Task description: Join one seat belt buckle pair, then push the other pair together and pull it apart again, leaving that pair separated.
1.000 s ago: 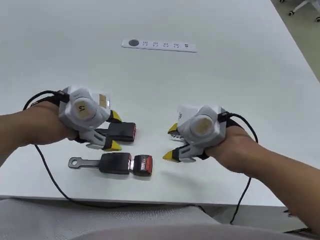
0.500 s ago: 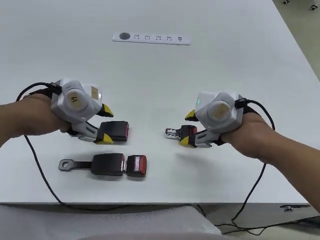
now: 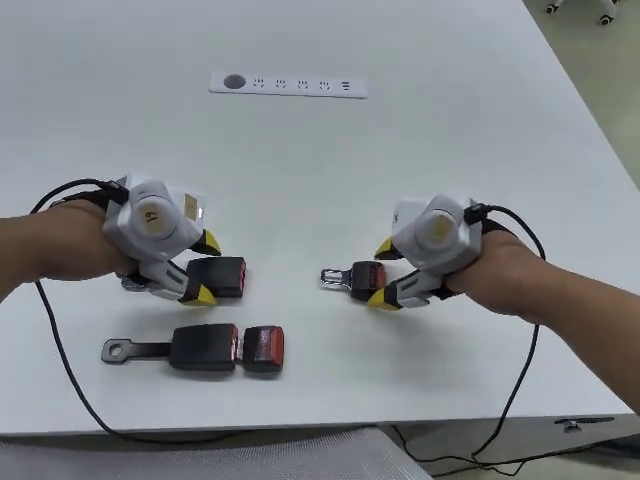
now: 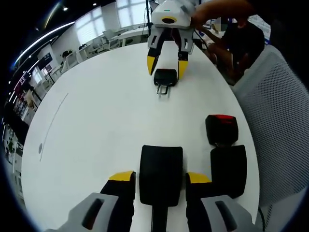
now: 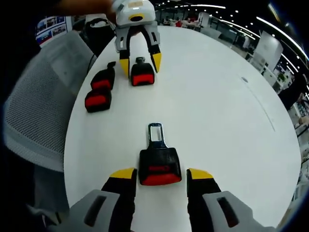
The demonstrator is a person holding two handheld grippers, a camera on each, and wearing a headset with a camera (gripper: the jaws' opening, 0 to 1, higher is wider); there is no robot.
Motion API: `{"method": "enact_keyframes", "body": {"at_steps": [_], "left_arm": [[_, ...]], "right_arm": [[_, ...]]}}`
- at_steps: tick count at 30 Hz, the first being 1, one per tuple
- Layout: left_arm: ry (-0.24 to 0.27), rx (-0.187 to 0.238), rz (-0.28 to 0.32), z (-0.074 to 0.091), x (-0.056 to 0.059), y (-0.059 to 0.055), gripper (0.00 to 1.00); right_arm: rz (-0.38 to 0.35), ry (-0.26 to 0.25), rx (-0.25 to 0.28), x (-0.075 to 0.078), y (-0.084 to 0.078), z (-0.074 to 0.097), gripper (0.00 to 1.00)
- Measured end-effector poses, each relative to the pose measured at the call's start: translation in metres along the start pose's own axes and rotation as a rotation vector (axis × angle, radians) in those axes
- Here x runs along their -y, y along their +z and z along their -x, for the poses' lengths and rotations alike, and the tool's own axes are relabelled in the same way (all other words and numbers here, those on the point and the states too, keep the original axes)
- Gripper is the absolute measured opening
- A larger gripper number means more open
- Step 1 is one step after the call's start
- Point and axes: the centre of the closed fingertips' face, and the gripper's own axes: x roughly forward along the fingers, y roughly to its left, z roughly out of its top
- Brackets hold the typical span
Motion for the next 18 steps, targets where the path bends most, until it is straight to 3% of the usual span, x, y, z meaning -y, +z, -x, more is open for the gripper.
{"method": "enact_keyframes", "body": {"at_steps": [4,8,18], "left_arm": [[-0.012,0.004,-0.005,0.0000,0.0037,-0.0009,0.38],[-0.017,0.013,-0.009,0.0009,0.0051,-0.0004,0.36],[0.013,0.020,0.026,0.0016,0.0070,-0.0017,0.34]], "right_arm": [[-0.026,0.032,0.011,0.0003,-0.0070,-0.0097,0.34],[-0.025,0.049,0.014,-0.0025,0.0004,-0.0049,0.33],[0.028,0.087,0.017,-0.0017,0.0005,-0.0083,0.32]]}}
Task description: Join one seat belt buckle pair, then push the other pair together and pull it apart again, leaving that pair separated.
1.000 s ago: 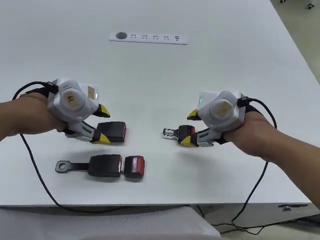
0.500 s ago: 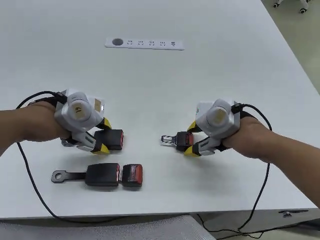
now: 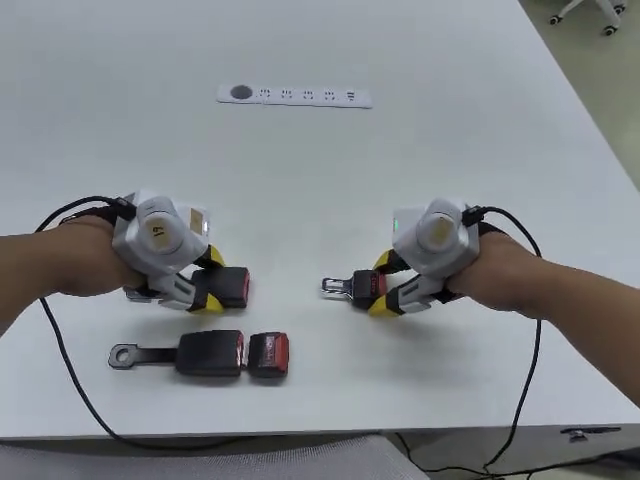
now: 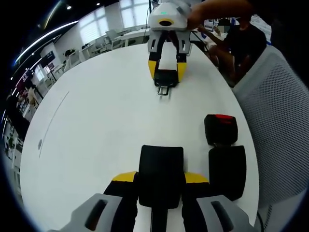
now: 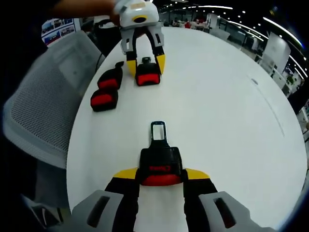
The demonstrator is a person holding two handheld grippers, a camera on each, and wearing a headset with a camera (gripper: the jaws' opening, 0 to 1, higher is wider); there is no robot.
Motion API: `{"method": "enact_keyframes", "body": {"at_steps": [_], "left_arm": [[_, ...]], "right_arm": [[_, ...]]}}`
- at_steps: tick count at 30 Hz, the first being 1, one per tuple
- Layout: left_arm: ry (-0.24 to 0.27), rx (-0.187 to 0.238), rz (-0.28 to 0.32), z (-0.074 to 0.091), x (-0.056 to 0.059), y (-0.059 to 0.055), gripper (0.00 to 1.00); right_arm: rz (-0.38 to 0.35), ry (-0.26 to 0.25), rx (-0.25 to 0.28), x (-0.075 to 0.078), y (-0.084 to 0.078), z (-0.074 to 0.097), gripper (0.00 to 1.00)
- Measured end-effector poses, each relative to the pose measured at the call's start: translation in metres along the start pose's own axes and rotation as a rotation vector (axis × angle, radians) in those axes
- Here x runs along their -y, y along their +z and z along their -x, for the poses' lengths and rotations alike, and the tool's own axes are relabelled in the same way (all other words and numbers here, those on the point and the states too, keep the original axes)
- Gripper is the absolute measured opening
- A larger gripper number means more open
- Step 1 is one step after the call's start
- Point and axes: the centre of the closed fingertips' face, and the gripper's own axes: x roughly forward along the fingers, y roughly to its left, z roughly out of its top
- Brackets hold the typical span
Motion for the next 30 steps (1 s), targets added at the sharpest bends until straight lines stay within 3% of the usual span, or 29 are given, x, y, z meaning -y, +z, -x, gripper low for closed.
{"method": "enact_keyframes", "body": {"at_steps": [2,6,14,18,30], "left_arm": [[0.005,0.002,0.011,0.000,0.000,0.000,0.34],[0.009,-0.007,0.015,0.000,0.001,0.001,0.34],[-0.002,-0.024,0.009,-0.003,-0.002,-0.004,0.34],[-0.001,-0.018,0.009,-0.003,-0.003,-0.004,0.34],[0.006,-0.017,0.006,-0.003,-0.001,-0.003,0.34]], "right_arm": [[0.003,0.001,-0.007,0.000,-0.004,-0.001,0.32],[0.020,-0.013,-0.032,0.001,0.003,-0.005,0.32],[0.035,-0.008,-0.036,-0.011,0.012,-0.011,0.32],[0.034,-0.011,-0.032,-0.014,0.023,-0.012,0.32],[0.043,-0.013,-0.003,-0.024,0.057,-0.037,0.32]]}}
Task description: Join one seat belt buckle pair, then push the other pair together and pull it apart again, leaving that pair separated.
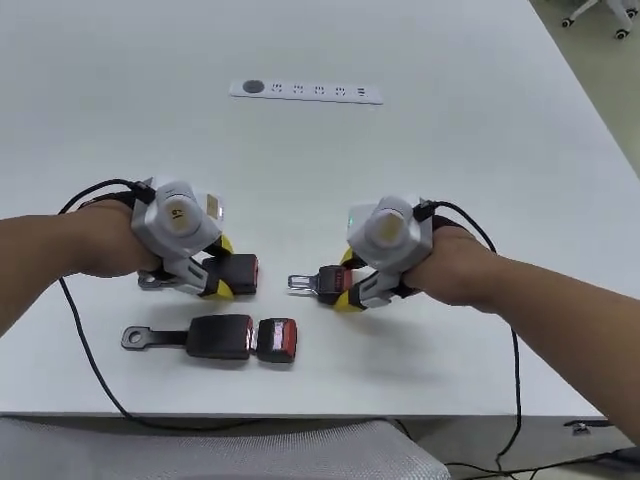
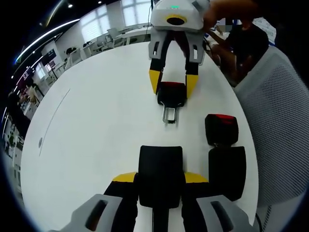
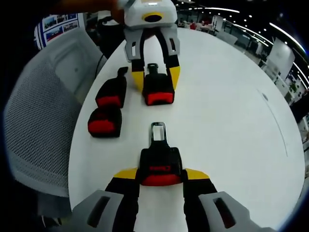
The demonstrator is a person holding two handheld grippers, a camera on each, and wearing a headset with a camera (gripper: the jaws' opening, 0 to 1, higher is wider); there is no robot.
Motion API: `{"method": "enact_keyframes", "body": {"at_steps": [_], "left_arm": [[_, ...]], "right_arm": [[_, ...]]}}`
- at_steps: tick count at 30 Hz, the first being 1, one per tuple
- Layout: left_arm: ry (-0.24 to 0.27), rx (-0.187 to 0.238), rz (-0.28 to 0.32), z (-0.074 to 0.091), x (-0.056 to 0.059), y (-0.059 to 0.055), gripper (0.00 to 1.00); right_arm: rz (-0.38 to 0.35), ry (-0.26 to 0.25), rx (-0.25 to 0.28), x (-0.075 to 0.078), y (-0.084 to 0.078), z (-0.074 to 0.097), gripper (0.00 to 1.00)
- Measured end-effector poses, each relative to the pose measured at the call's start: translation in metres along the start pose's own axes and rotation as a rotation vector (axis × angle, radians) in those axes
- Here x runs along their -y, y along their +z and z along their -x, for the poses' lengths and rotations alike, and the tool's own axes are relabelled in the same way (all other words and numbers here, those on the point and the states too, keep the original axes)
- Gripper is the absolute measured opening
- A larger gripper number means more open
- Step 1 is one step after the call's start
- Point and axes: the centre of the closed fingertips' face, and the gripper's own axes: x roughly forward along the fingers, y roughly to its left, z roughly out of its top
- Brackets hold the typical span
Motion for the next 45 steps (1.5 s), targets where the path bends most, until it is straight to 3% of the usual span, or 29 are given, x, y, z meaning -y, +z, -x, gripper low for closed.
{"method": "enact_keyframes", "body": {"at_steps": [8,15,22,29,32,36,45], "left_arm": [[-0.001,0.000,-0.005,0.000,0.000,0.000,0.34],[0.000,0.000,-0.005,0.001,0.001,0.001,0.34],[-0.009,0.000,-0.008,-0.001,-0.002,-0.002,0.34],[-0.010,0.003,-0.017,-0.001,0.000,0.000,0.34],[-0.020,0.002,-0.022,-0.002,0.001,0.001,0.34],[-0.027,-0.002,-0.026,-0.002,0.001,0.001,0.34],[-0.034,0.004,-0.022,-0.003,0.001,0.001,0.33]], "right_arm": [[0.004,0.003,-0.001,0.000,0.021,-0.010,0.32],[0.028,0.001,-0.012,0.002,0.030,-0.021,0.32],[0.037,0.003,-0.003,0.003,0.035,-0.016,0.32],[0.068,0.010,0.007,0.003,0.040,-0.021,0.32],[0.053,0.021,0.020,0.005,0.040,-0.027,0.31],[0.044,0.028,0.020,0.002,0.042,-0.021,0.31],[0.032,0.004,0.014,0.002,0.046,-0.026,0.31]]}}
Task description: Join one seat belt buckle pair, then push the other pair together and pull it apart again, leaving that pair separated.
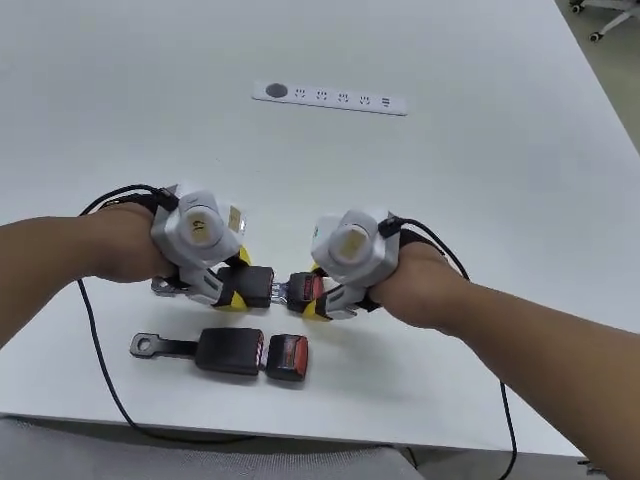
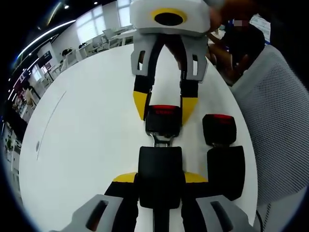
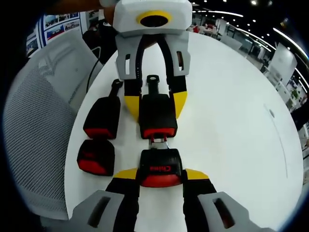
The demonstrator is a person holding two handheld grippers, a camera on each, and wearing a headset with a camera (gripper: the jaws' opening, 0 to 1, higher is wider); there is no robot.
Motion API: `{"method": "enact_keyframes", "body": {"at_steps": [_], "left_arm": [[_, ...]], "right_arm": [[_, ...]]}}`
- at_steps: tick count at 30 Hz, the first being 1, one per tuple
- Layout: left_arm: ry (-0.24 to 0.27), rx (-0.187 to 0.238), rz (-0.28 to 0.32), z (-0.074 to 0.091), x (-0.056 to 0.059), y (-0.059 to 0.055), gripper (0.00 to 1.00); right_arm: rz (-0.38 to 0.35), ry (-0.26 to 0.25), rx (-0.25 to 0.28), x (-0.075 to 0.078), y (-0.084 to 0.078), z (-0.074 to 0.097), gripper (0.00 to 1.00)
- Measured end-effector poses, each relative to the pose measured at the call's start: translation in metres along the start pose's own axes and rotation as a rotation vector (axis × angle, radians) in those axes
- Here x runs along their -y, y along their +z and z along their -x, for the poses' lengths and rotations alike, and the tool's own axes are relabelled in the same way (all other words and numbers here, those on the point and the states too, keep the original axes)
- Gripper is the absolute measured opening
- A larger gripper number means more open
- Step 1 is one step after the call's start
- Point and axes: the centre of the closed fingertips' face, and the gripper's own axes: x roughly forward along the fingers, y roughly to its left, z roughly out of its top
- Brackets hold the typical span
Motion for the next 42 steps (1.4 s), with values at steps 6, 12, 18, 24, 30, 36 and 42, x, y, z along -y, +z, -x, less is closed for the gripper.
{"method": "enact_keyframes", "body": {"at_steps": [6,12,18,24,30,36,42], "left_arm": [[-0.001,0.008,-0.005,0.001,0.001,0.001,0.33],[0.006,0.015,-0.009,0.001,0.001,0.001,0.33],[0.024,0.017,-0.004,0.002,0.002,0.001,0.32],[0.022,0.018,0.002,0.002,0.001,0.000,0.32],[0.022,0.022,0.005,0.003,0.002,0.001,0.33],[0.027,0.018,0.005,0.003,0.002,0.001,0.33],[0.023,0.019,0.017,0.004,0.003,0.002,0.33]], "right_arm": [[0.000,0.003,-0.001,0.000,0.000,0.000,0.30],[0.015,0.002,0.006,-0.001,0.008,-0.006,0.30],[0.007,0.008,-0.002,0.001,0.012,-0.009,0.30],[0.032,0.006,-0.012,0.000,0.013,-0.010,0.30],[0.025,0.004,-0.011,-0.001,0.014,-0.009,0.31],[0.006,0.007,-0.002,0.001,0.013,-0.008,0.31],[0.022,-0.006,-0.014,0.002,0.010,-0.006,0.31]]}}
